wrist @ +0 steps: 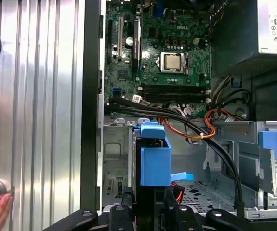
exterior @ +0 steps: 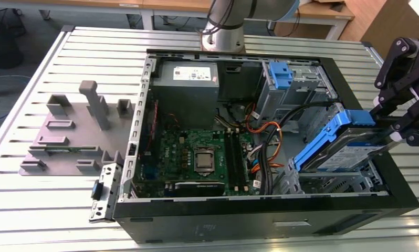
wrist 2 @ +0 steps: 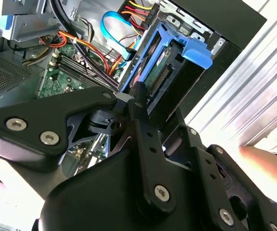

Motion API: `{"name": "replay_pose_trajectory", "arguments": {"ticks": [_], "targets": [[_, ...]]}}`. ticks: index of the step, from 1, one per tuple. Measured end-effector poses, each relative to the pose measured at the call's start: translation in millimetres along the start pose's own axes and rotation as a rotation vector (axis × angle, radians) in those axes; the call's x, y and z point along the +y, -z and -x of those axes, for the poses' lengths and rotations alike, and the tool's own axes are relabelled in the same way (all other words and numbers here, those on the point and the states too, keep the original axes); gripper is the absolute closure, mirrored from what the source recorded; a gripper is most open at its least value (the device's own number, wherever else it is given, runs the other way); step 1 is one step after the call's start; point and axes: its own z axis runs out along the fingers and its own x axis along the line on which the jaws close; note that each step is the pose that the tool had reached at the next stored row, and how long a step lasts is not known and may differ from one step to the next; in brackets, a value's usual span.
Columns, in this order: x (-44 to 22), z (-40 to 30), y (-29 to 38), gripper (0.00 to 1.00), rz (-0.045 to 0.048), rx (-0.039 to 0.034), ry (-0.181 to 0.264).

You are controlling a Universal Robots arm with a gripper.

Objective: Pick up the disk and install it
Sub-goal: 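Pick up the disk, then insert the disk into the insertion slot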

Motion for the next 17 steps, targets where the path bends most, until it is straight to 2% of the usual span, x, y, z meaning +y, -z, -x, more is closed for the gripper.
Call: {"name": "replay_pose_trajectory", "arguments": {"ticks": [5,17], "targets": [[-0.1,-0.2,-1.9,0.65,0.0,-0.0002,0.0],[-1.2,-2.5,-23.5,0.65,0.0,-0.0001,0.0]]}}
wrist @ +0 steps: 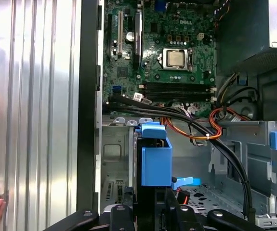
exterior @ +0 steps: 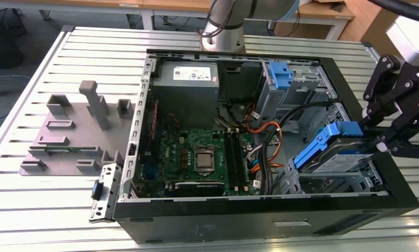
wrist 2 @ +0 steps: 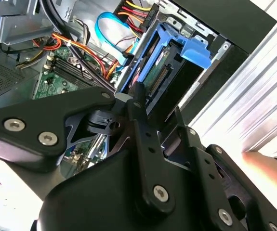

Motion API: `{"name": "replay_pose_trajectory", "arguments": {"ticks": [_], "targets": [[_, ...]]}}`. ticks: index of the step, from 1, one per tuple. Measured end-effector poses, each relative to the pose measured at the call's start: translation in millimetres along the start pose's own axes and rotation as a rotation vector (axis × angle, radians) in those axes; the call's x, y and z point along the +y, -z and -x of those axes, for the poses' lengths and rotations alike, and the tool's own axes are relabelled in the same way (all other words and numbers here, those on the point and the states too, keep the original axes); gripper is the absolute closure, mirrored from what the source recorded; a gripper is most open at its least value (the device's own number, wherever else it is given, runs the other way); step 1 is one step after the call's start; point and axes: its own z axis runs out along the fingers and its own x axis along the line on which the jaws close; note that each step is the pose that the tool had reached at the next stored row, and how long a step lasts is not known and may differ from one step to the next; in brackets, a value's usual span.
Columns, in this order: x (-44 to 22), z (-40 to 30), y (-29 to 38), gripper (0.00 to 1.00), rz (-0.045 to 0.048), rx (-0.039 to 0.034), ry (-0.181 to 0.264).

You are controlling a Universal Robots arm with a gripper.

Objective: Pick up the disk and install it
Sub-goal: 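Insert the disk into the insertion slot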

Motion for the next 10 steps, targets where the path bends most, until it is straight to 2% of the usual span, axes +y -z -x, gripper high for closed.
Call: {"name": "replay_pose_trajectory", "arguments": {"ticks": [10], "targets": [[-1.0,-1.9,-17.8,0.65,-0.0002,0.0004,0.0]]}}
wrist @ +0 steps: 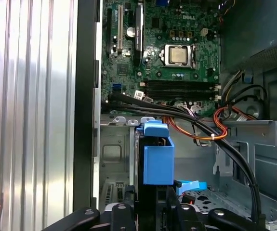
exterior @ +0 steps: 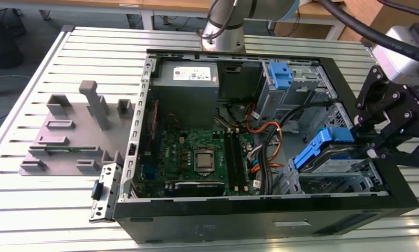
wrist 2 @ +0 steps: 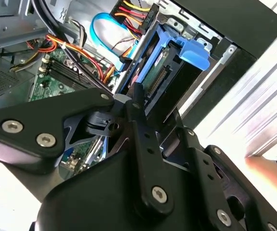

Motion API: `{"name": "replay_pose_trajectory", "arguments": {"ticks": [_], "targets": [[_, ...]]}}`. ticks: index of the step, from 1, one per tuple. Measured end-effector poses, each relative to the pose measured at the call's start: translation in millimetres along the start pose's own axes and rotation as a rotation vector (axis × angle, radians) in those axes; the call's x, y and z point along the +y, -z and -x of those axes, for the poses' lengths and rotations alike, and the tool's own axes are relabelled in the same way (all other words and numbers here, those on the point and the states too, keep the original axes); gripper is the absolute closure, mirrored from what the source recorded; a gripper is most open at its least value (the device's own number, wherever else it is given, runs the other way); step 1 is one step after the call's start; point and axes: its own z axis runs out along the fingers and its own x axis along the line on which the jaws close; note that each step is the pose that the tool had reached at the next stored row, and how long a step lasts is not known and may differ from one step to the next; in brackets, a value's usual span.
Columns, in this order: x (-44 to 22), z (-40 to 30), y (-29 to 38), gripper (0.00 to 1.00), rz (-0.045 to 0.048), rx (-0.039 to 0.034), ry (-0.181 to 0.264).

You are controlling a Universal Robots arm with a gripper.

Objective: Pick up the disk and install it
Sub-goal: 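Insert the disk into the insertion slot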

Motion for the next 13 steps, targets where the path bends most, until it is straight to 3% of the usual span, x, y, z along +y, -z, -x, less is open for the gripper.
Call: {"name": "replay_pose_trajectory", "arguments": {"ticks": [4,13], "targets": [[-0.3,-0.7,-6.8,0.65,0.0002,-0.0003,0.0],[-0.3,-0.9,-7.2,0.64,0.0001,-0.0005,0.0]]}}
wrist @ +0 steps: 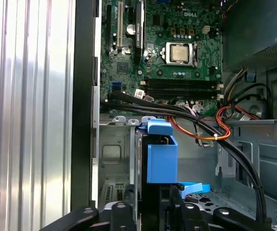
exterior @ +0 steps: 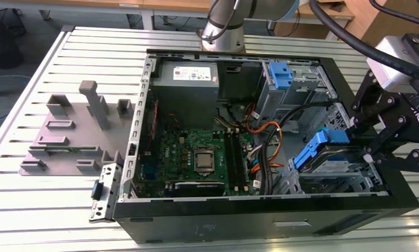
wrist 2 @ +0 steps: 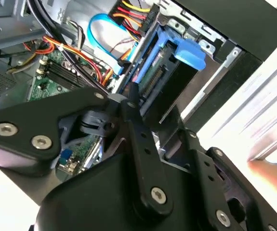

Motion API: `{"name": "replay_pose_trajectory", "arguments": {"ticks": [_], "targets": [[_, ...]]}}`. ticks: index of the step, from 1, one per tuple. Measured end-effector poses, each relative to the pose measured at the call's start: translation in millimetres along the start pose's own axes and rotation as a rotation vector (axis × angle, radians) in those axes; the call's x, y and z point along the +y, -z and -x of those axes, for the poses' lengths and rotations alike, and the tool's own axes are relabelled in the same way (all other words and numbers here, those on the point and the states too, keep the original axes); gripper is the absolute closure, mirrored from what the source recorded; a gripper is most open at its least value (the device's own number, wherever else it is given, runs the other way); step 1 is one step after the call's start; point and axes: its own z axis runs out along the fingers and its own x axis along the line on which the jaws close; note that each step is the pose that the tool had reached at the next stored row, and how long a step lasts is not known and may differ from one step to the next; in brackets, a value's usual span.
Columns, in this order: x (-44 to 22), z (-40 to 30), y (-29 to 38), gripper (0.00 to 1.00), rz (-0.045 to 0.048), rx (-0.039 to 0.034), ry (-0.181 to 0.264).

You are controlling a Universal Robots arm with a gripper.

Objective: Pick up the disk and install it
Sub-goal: 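Insert the disk into the insertion slot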

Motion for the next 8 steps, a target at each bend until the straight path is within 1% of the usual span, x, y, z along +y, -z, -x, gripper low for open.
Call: {"name": "replay_pose_trajectory", "arguments": {"ticks": [1,8], "targets": [[0.0,0.0,0.1,0.58,0.0,0.0,0.0],[0.0,0.1,0.2,0.58,0.0,0.0002,0.0]]}}
